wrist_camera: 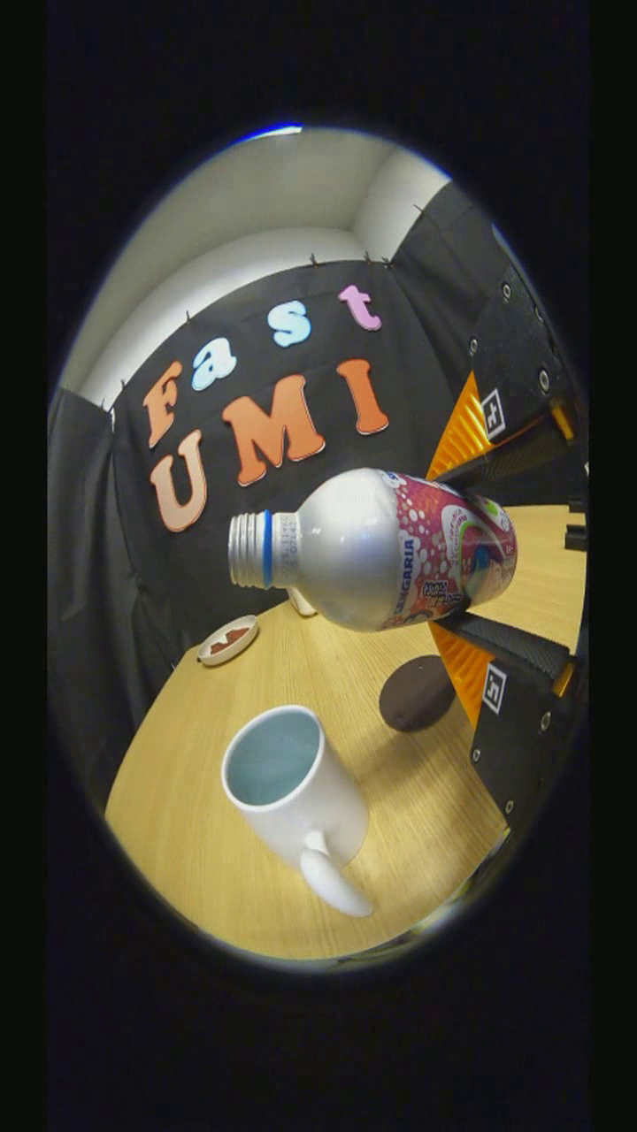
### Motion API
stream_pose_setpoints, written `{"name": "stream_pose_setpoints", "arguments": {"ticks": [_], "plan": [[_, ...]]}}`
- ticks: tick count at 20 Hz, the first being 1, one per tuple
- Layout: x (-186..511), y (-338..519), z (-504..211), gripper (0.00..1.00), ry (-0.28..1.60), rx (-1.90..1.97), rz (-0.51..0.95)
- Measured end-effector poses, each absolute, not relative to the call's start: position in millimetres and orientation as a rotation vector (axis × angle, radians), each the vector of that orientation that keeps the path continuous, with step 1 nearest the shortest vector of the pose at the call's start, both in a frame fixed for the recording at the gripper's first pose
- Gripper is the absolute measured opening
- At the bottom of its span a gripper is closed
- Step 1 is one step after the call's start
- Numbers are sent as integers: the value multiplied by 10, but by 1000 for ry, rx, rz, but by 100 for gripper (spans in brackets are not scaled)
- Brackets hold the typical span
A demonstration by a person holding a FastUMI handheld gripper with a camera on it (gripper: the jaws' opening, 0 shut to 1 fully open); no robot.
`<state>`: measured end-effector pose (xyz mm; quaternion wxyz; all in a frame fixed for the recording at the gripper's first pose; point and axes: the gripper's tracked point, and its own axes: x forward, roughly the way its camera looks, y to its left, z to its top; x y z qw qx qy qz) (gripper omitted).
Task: Take the bottle from table, then pour the juice into the cup, finally place the bottle on the coaster
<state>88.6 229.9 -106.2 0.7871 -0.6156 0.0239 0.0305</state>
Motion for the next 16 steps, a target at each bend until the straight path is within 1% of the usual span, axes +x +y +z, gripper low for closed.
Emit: {"name": "stream_pose_setpoints", "arguments": {"ticks": [12,16], "plan": [[939,2326,-1015,76,5,-1584,53],[969,2361,-1027,77,18,-1605,79]]}}
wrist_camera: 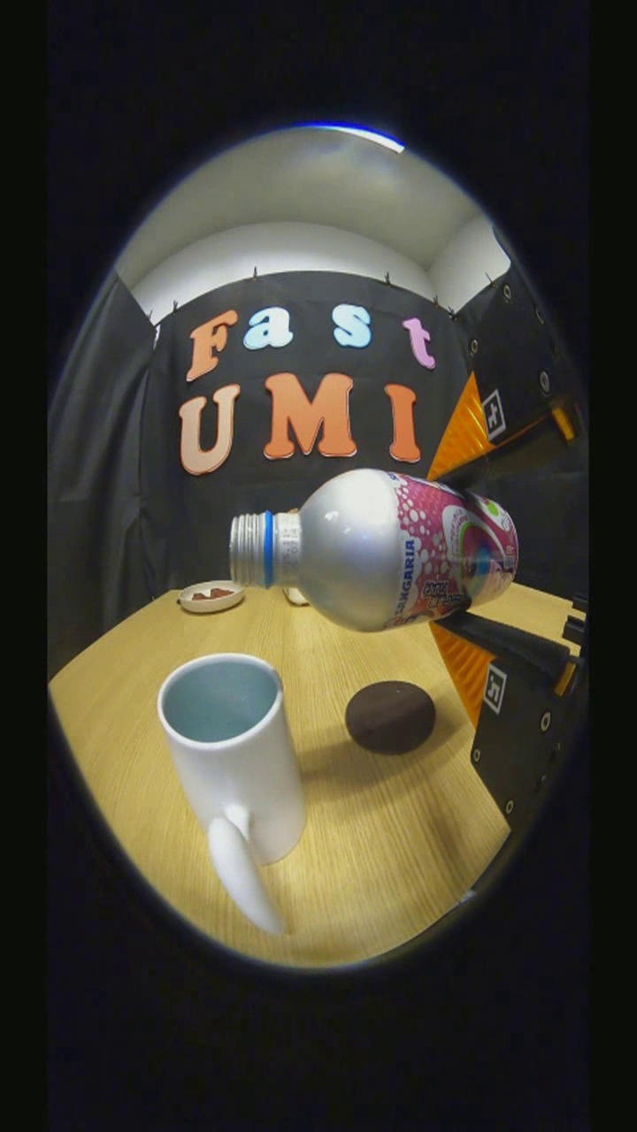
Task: Take the bottle from table, then pour the juice into the cup, finally place the bottle on the coaster
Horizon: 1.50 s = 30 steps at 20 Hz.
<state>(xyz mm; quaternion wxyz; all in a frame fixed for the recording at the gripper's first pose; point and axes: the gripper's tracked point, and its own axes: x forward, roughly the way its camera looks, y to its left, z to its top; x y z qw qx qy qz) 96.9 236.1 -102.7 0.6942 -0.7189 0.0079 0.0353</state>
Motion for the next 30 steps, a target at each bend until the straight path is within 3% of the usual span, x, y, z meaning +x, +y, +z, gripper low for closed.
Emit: {"name": "stream_pose_setpoints", "arguments": {"ticks": [30], "plan": [[937,2536,-841,76,-41,-1916,64]]}}
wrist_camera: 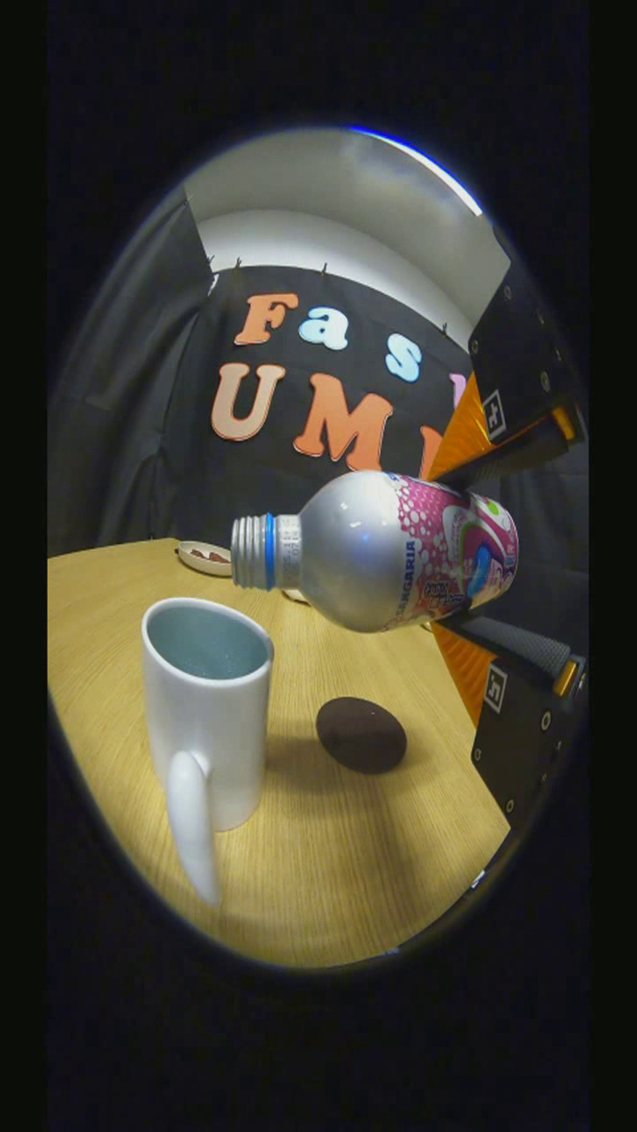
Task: Take the bottle from table, then pour the juice into the cup, finally place the bottle on the coaster
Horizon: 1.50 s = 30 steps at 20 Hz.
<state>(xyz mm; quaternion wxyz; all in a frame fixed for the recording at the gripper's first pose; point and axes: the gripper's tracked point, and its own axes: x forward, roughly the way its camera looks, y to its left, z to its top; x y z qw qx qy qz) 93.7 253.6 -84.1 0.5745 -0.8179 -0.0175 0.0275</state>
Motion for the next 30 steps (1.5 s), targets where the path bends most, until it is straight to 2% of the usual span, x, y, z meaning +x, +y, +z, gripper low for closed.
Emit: {"name": "stream_pose_setpoints", "arguments": {"ticks": [30], "plan": [[975,2654,-656,76,-58,-2140,79]]}}
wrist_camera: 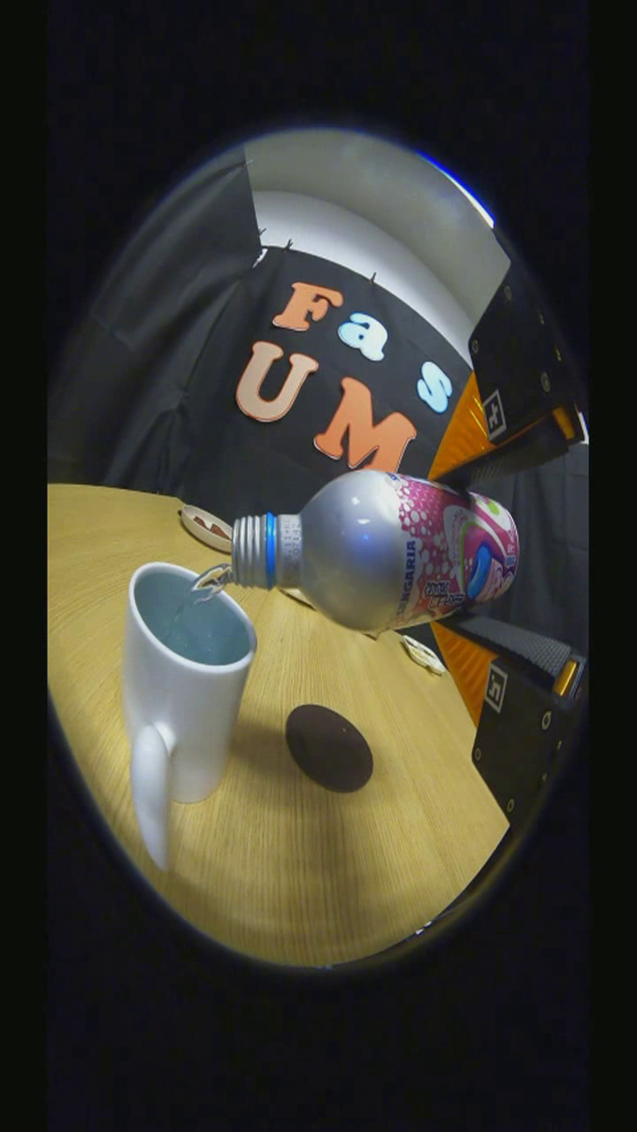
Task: Take the bottle from table, then pour the juice into the cup, finally place the bottle on the coaster
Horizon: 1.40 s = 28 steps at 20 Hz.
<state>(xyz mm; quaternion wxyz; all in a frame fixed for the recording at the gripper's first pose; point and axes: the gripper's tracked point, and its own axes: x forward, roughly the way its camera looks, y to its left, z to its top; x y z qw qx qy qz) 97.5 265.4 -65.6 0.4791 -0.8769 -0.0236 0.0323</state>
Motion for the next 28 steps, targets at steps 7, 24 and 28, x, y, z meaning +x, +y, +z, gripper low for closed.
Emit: {"name": "stream_pose_setpoints", "arguments": {"ticks": [7,24,28], "plan": [[992,2752,-632,76,-83,-2188,93],[1012,2797,-563,76,-100,-2292,89],[1008,2804,-540,76,-93,-2308,88]]}}
